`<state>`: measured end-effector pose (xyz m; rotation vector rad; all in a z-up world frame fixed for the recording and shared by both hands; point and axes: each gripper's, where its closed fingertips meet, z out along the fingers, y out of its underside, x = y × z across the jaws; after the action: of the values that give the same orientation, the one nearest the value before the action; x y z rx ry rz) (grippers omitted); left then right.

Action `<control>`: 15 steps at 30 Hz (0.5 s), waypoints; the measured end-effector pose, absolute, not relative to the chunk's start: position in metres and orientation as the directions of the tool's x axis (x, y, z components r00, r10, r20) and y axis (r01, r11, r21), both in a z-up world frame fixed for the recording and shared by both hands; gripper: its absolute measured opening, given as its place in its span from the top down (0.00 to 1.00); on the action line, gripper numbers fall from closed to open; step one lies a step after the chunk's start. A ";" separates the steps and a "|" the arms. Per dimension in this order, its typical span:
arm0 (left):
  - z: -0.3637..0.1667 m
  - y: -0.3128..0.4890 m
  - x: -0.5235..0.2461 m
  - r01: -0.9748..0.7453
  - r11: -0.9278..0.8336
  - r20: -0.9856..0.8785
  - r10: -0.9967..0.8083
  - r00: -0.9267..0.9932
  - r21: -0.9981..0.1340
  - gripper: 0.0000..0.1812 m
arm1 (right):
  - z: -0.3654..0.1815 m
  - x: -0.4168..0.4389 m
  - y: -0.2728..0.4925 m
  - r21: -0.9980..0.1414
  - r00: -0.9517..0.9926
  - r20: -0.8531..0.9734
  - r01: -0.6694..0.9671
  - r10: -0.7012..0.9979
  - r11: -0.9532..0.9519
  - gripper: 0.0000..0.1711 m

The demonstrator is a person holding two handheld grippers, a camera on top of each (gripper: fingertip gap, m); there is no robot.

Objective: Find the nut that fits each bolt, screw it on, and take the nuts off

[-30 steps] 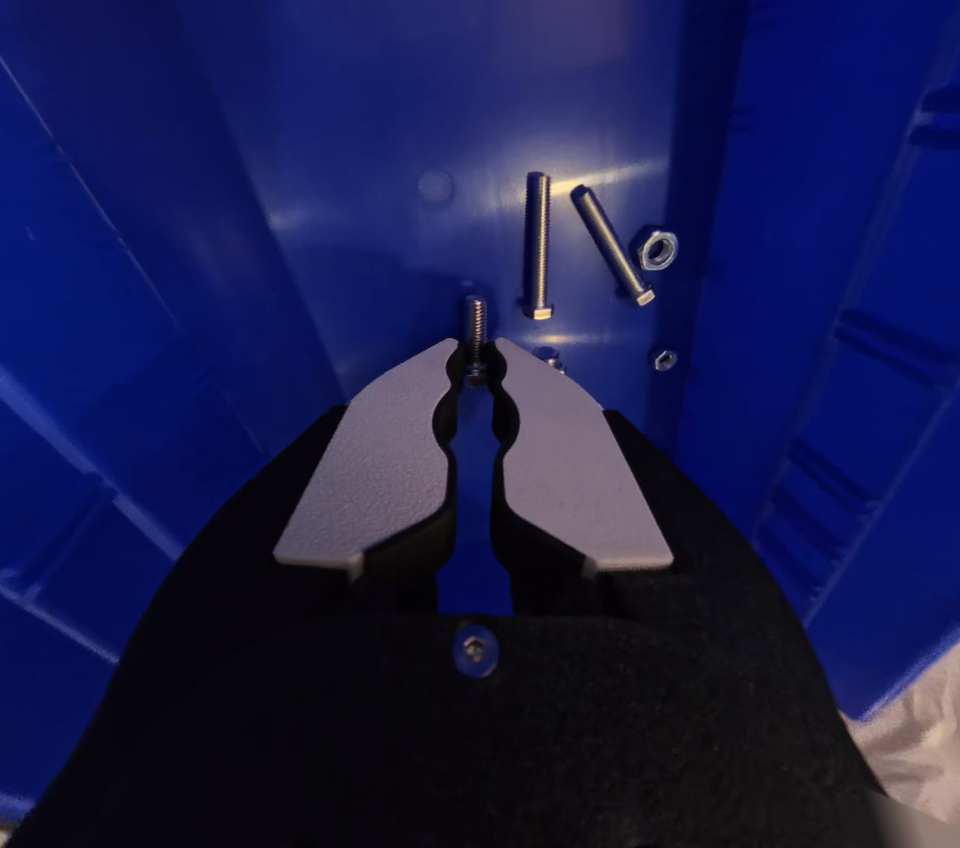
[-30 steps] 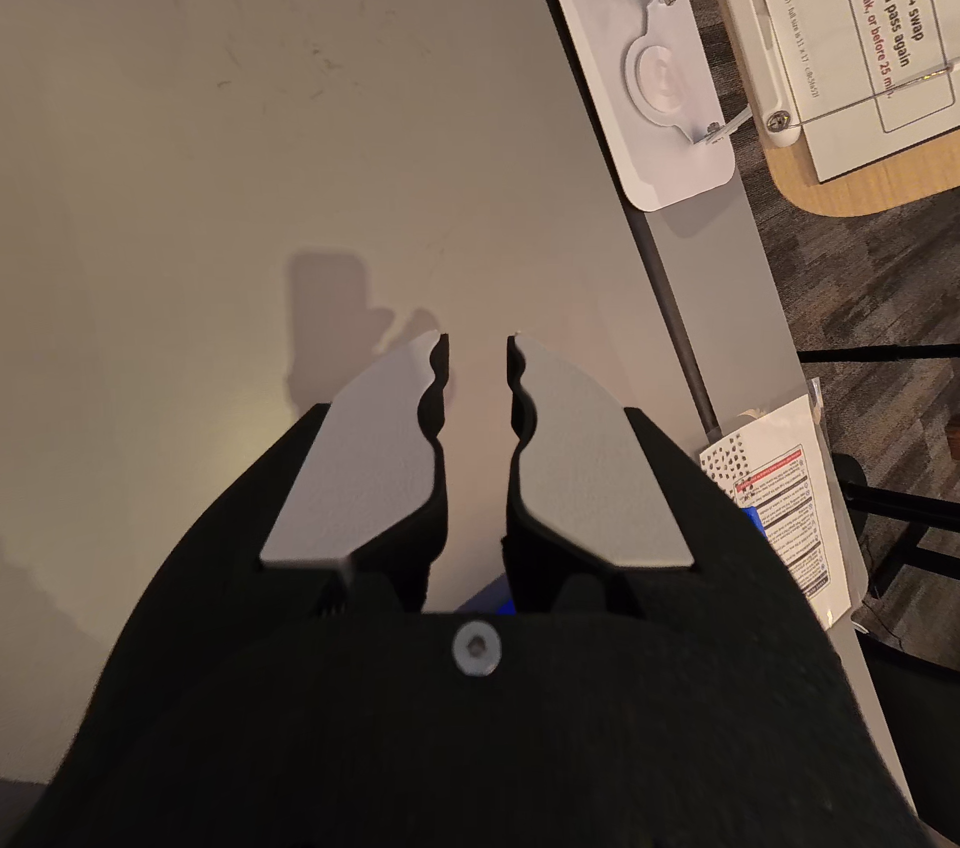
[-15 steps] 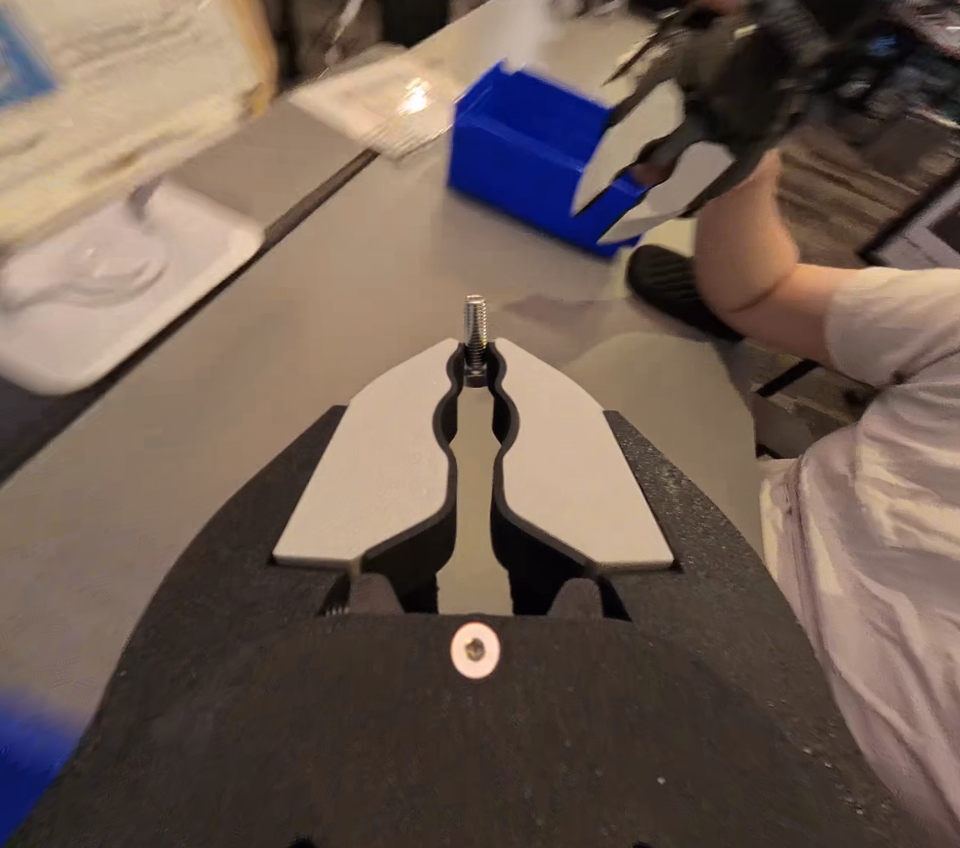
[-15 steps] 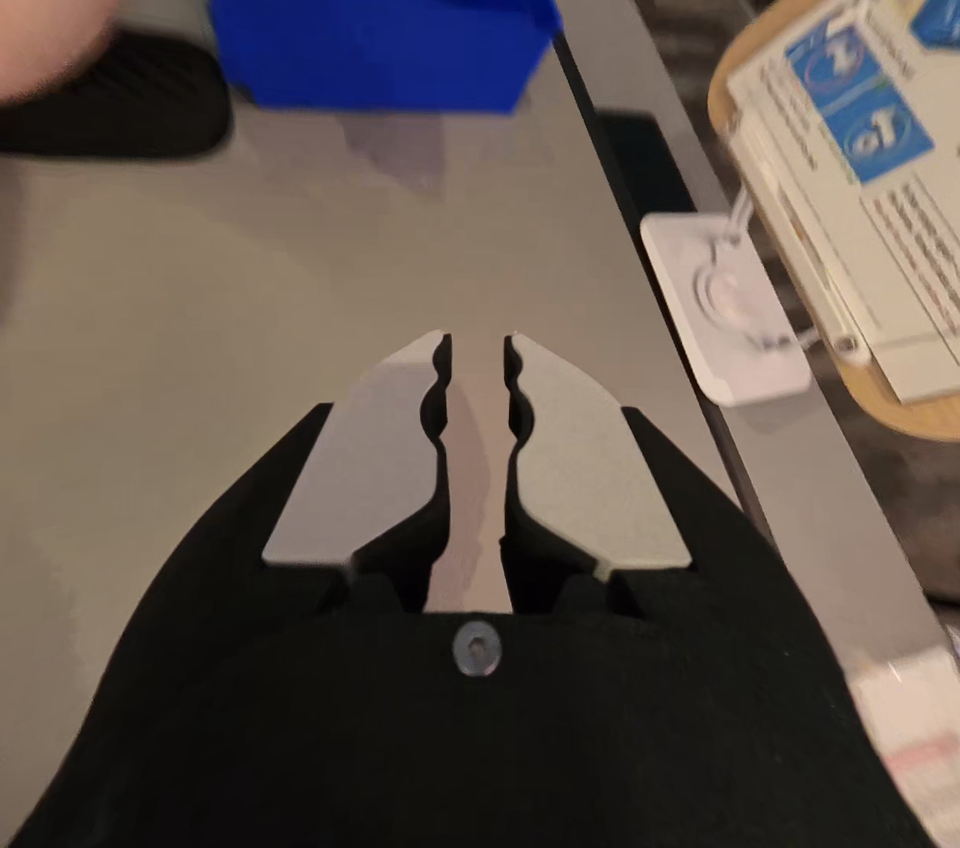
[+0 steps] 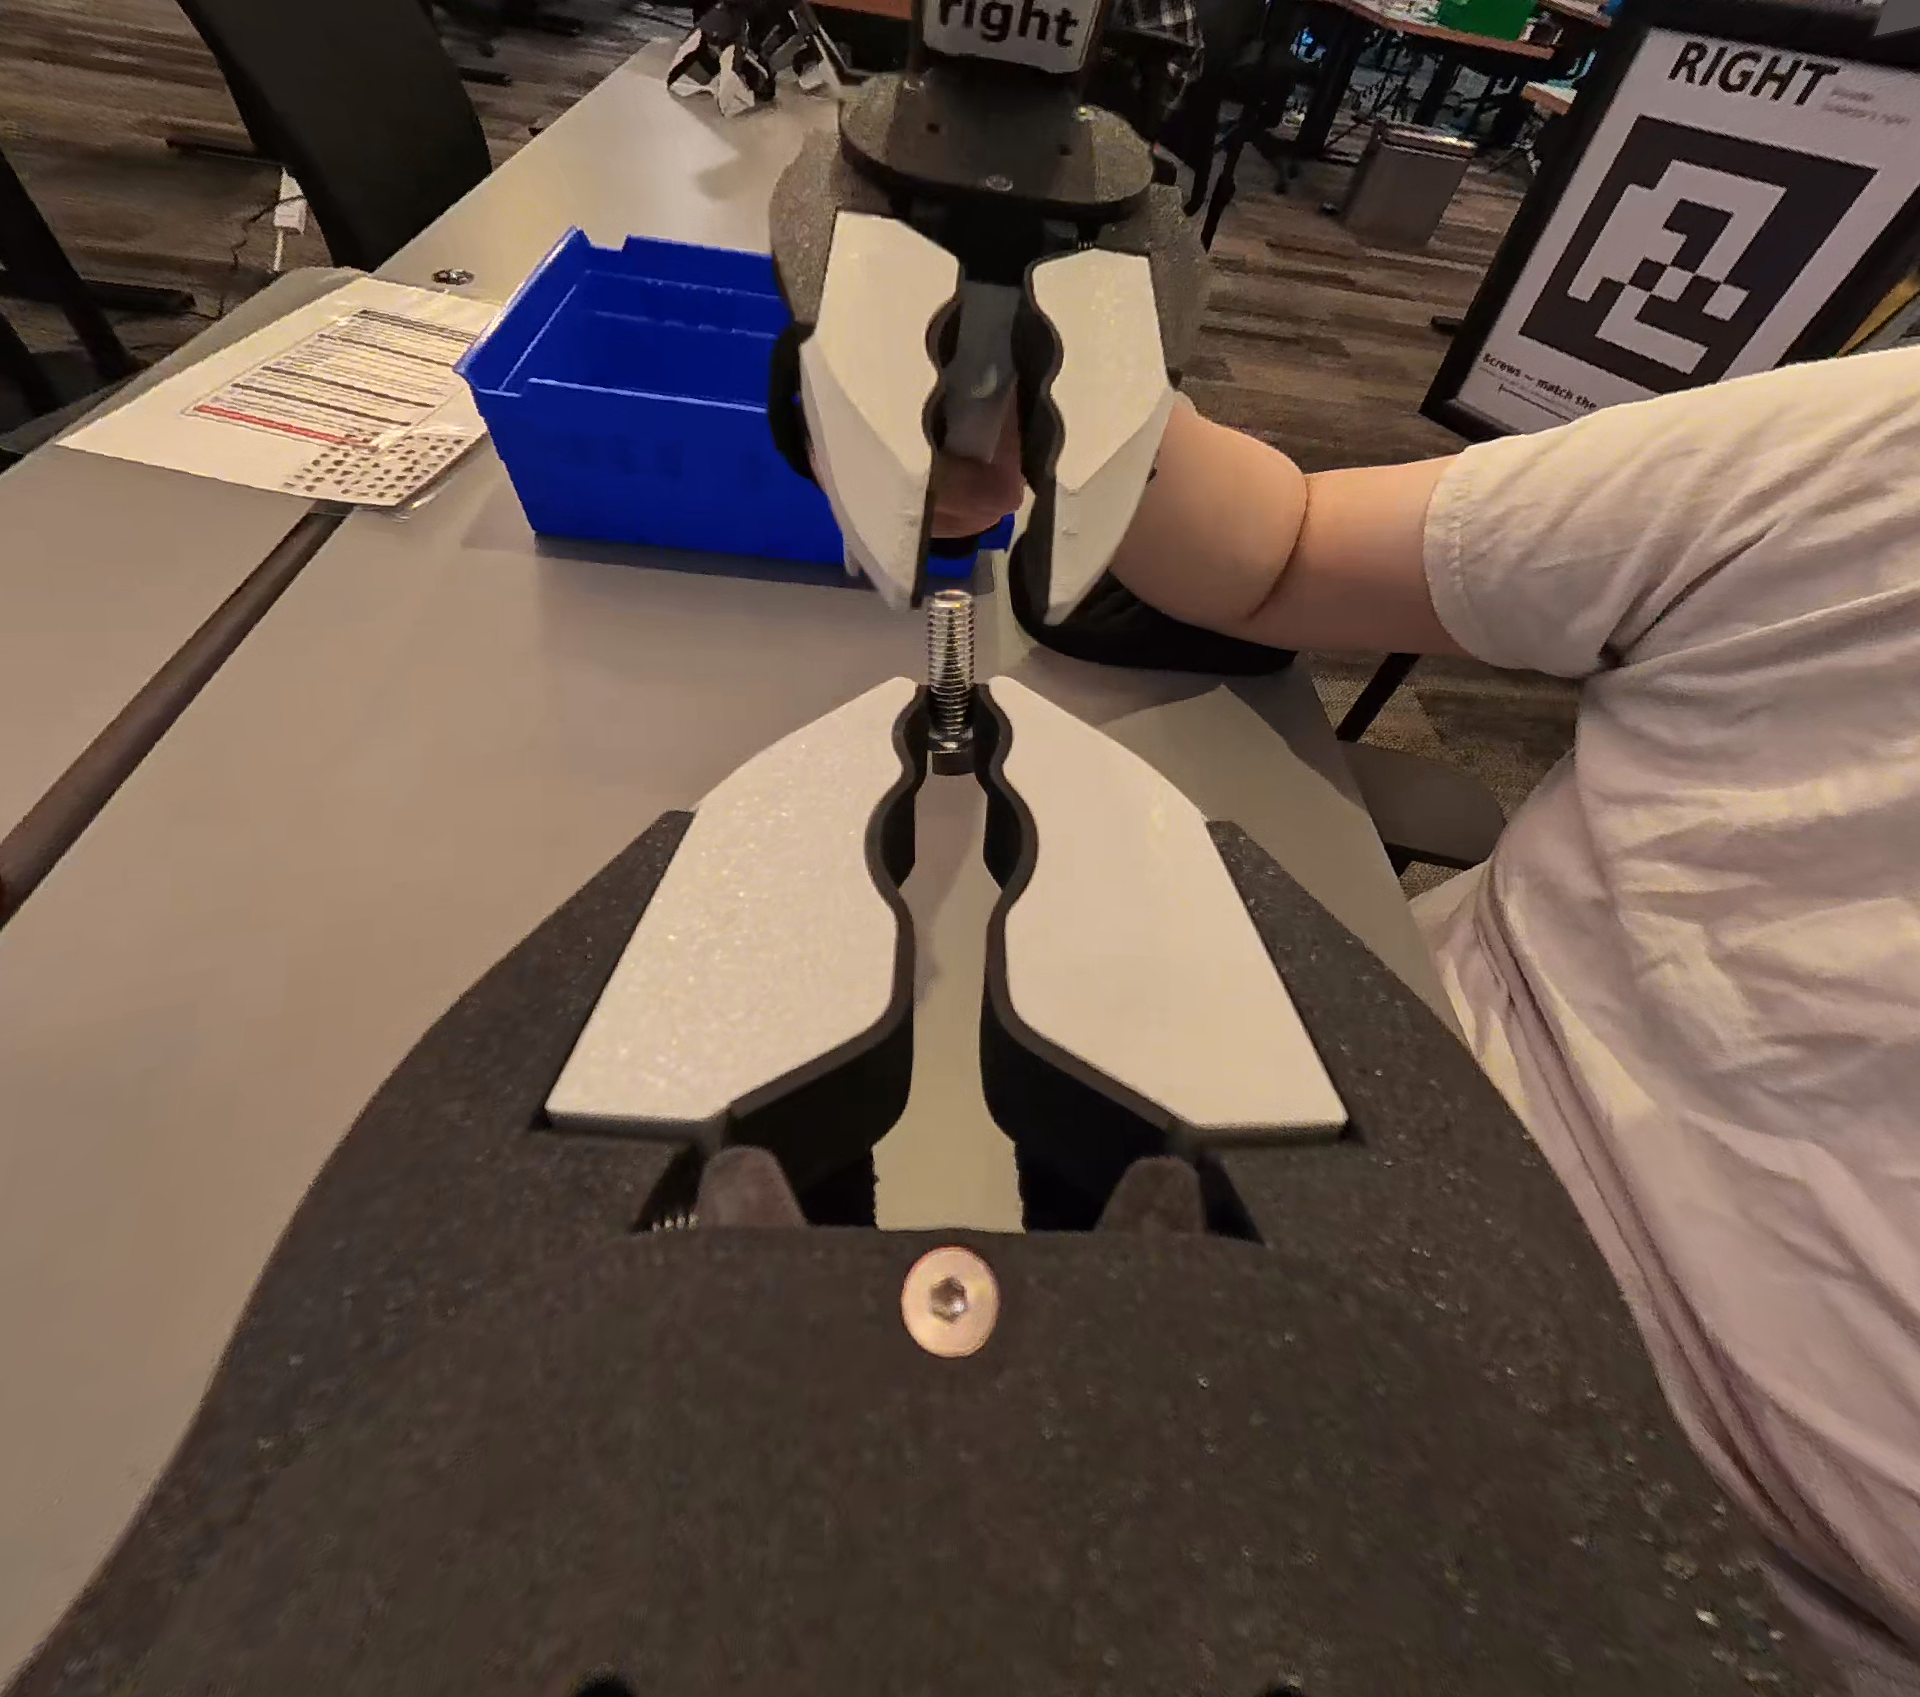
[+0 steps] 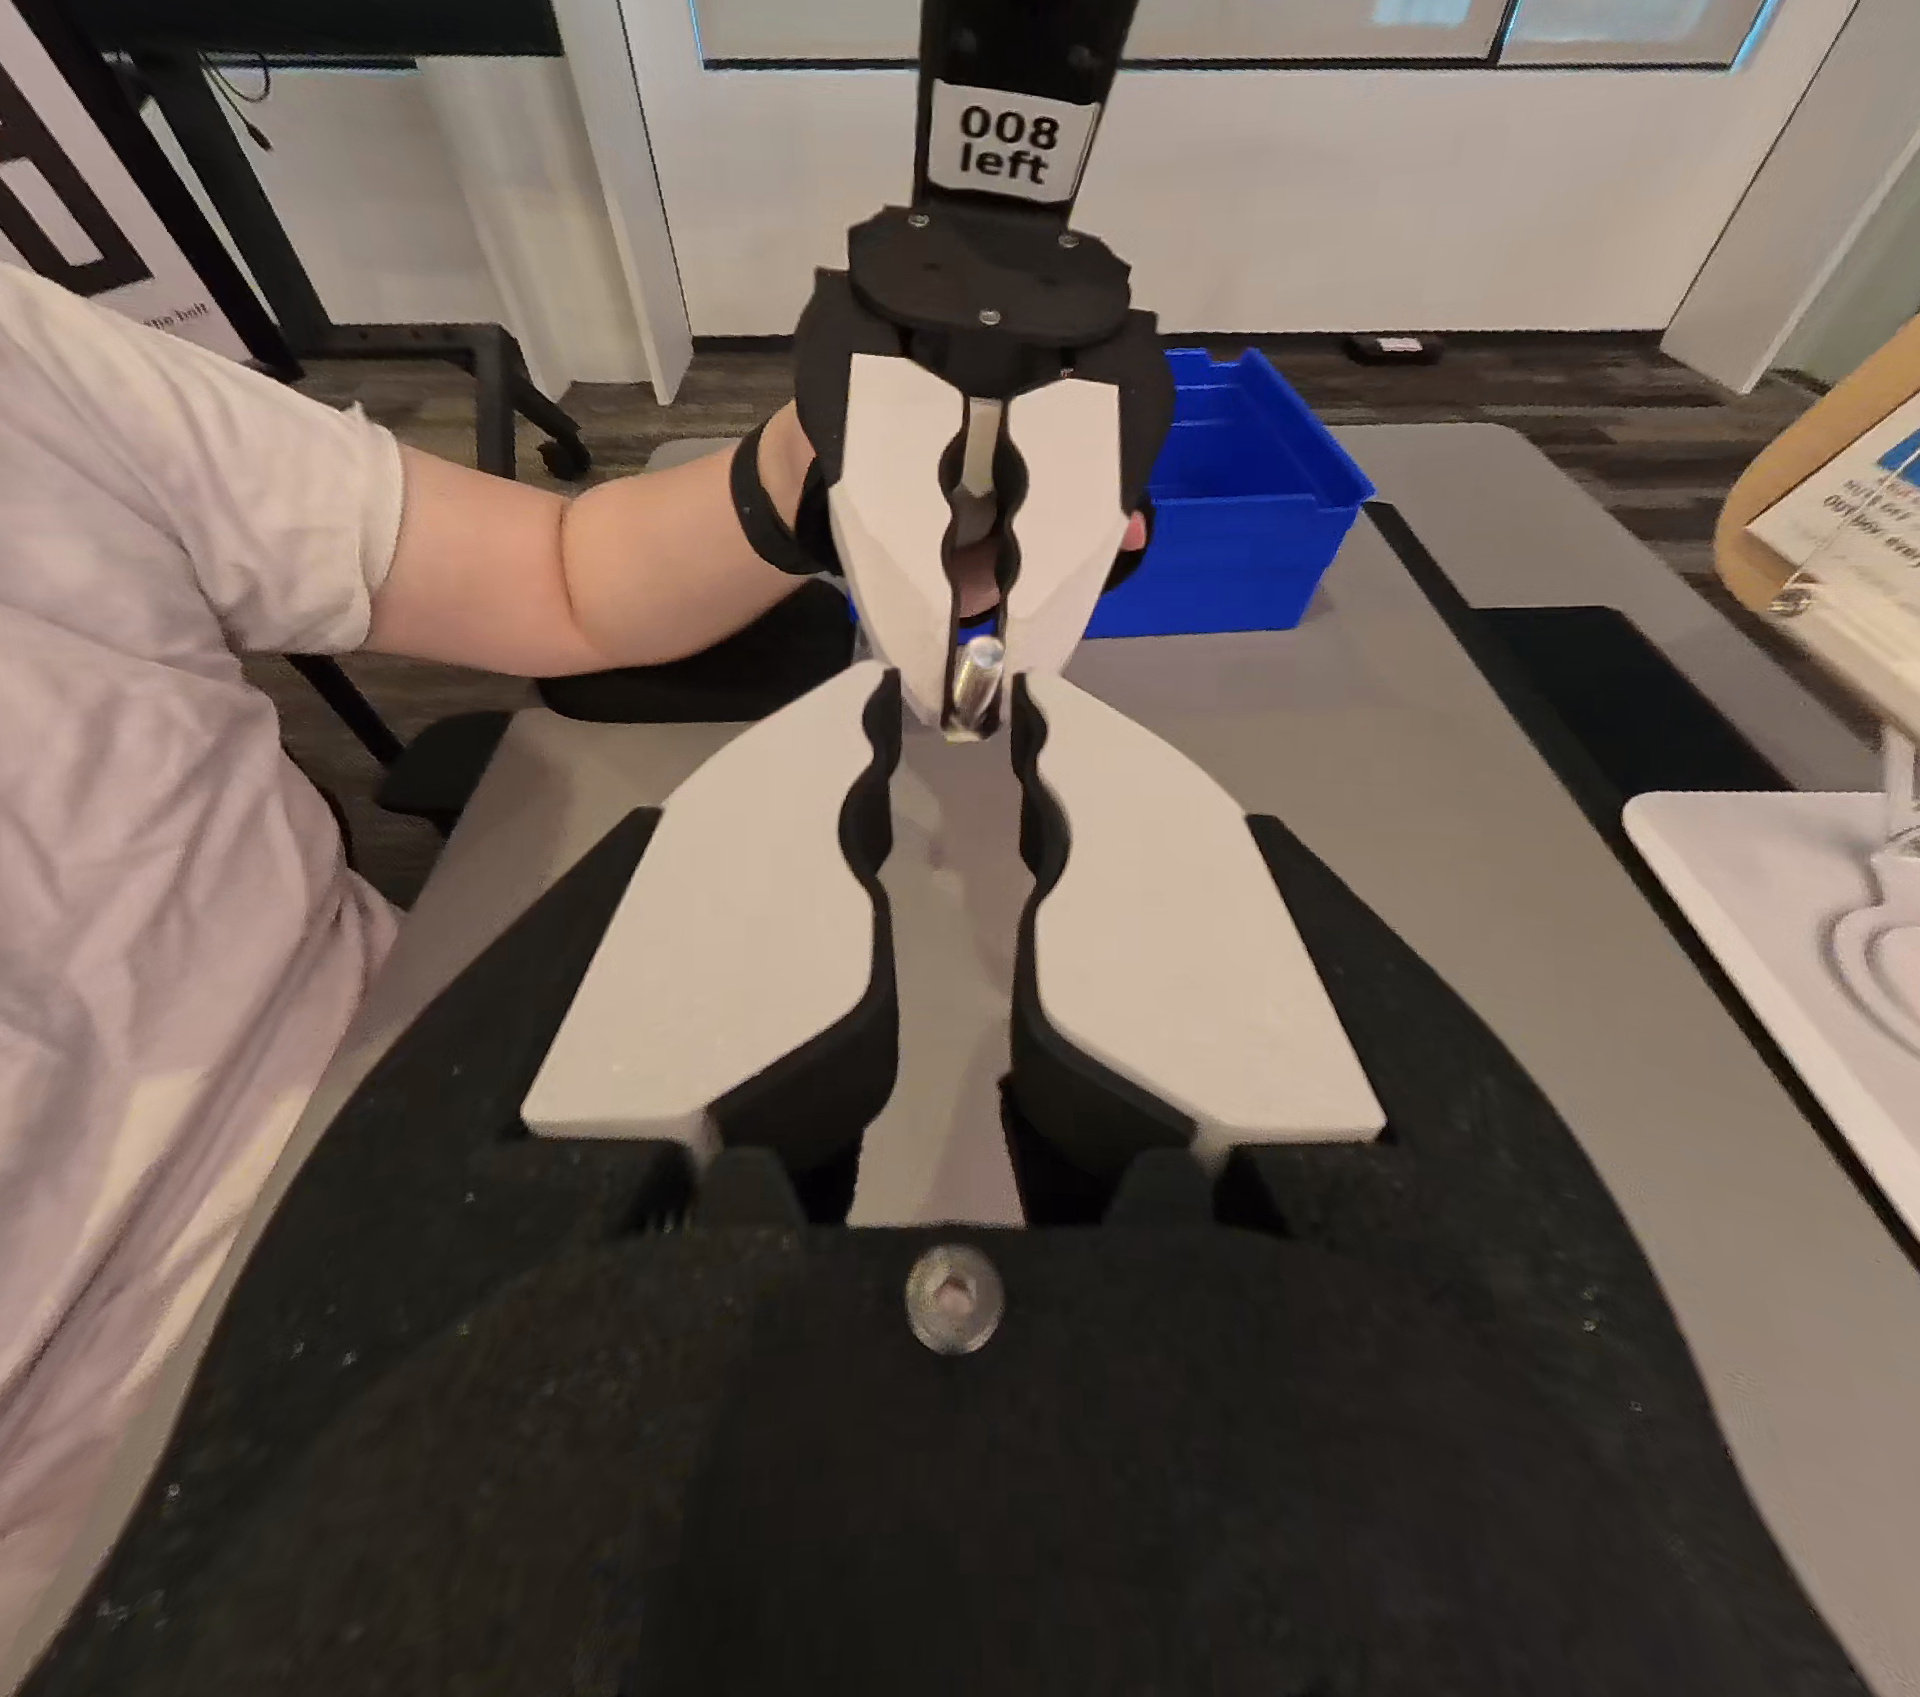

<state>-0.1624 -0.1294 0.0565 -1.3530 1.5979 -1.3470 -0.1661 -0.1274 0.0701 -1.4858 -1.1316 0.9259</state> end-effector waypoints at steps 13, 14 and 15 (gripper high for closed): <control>0.061 -0.092 -0.182 -0.325 -0.063 0.102 -0.989 -0.103 -0.944 0.85 | 0.041 -0.163 -0.108 -0.956 0.328 0.033 0.286 0.944 -0.066 0.96; 0.069 -0.079 -0.193 -0.307 -0.048 0.063 -0.997 -0.040 -0.950 0.84 | 0.028 -0.159 -0.100 -0.941 0.351 0.039 0.329 0.936 -0.084 0.96; 0.079 -0.067 -0.207 -0.290 -0.033 0.027 -0.999 0.024 -0.956 0.84 | 0.011 -0.155 -0.091 -0.920 0.371 0.040 0.377 0.928 -0.111 0.96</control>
<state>-0.2066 -0.0667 0.0790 -1.4560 1.3925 -1.0628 -0.1548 -0.0910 0.0113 -1.6797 -1.1699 0.7247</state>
